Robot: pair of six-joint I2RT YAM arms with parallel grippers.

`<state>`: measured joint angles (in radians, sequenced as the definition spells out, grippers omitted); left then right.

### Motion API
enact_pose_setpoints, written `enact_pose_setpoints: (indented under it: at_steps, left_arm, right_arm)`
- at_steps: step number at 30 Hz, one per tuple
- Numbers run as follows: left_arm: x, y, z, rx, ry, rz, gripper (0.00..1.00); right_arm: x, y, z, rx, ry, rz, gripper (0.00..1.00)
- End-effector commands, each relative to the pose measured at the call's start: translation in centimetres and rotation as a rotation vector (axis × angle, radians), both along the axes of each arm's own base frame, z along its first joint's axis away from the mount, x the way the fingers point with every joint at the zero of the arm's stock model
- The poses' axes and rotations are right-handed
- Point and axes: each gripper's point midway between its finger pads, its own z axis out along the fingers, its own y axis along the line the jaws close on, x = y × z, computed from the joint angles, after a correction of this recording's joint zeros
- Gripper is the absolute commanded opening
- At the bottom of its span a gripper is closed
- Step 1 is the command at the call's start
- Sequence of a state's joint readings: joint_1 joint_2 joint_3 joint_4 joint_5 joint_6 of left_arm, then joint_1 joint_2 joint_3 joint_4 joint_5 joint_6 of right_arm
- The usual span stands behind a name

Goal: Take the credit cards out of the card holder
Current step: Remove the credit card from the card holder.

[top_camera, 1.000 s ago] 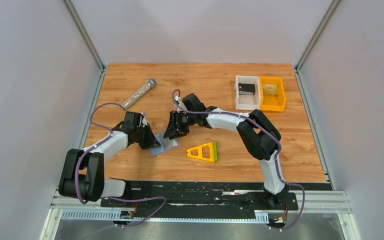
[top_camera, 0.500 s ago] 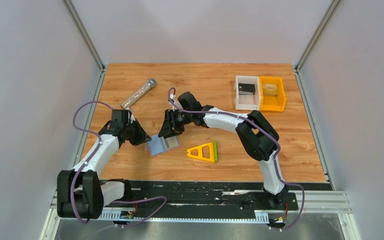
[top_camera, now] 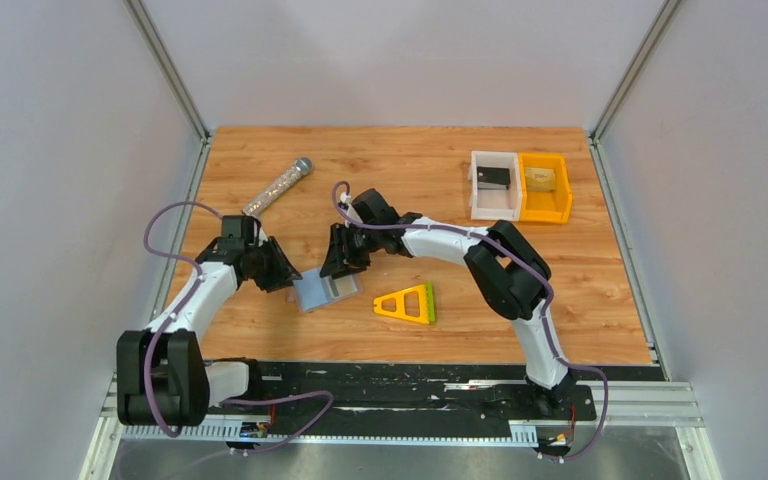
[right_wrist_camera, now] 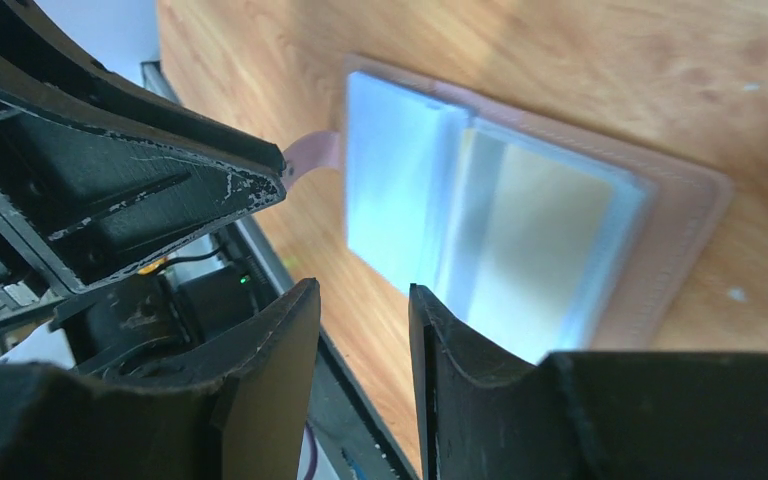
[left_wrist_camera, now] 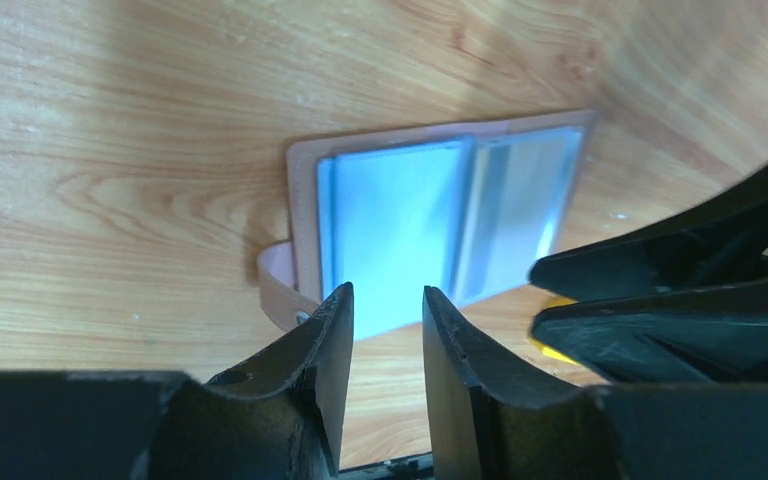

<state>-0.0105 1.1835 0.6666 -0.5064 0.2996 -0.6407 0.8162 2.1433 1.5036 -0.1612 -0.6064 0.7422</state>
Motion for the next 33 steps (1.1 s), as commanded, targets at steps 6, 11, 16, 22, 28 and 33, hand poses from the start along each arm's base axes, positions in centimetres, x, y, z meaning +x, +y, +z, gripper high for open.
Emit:
enact_pose_setpoints:
  at_steps: [6,11,16,22,28,33]
  left_arm:
    - [0.4,1.0,-3.3,0.05,0.085,0.013,0.43]
    - [0.5,-0.3,-3.9,-0.025,0.069,-0.02,0.37]
    - [0.4,-1.2,-4.2,-0.075,0.061,-0.04,0.32]
    - [0.0,-1.9,-5.3,-0.12,0.084,-0.058,0.29]
    - [0.2,-2.2,-5.4,-0.134,0.087,-0.068,0.31]
    - [0.2,-2.3,-4.9,-0.14,0.073,-0.07,0.3]
  right_arm:
    - [2.0,-2.2,0.1,-0.084,-0.113,-0.064,0.4]
    - [2.5,-2.6,-0.7,-0.103,-0.114,-0.074,0.4]
    - [3.1,-3.4,-1.4,-0.123,-0.116,-0.085,0.4]
    - [3.2,-4.1,-2.1,-0.141,-0.11,-0.086,0.4]
    - [3.3,-4.9,-2.4,-0.177,-0.128,-0.098,0.4]
    - [3.8,-5.3,-1.7,-0.195,-0.161,-0.111,0.39]
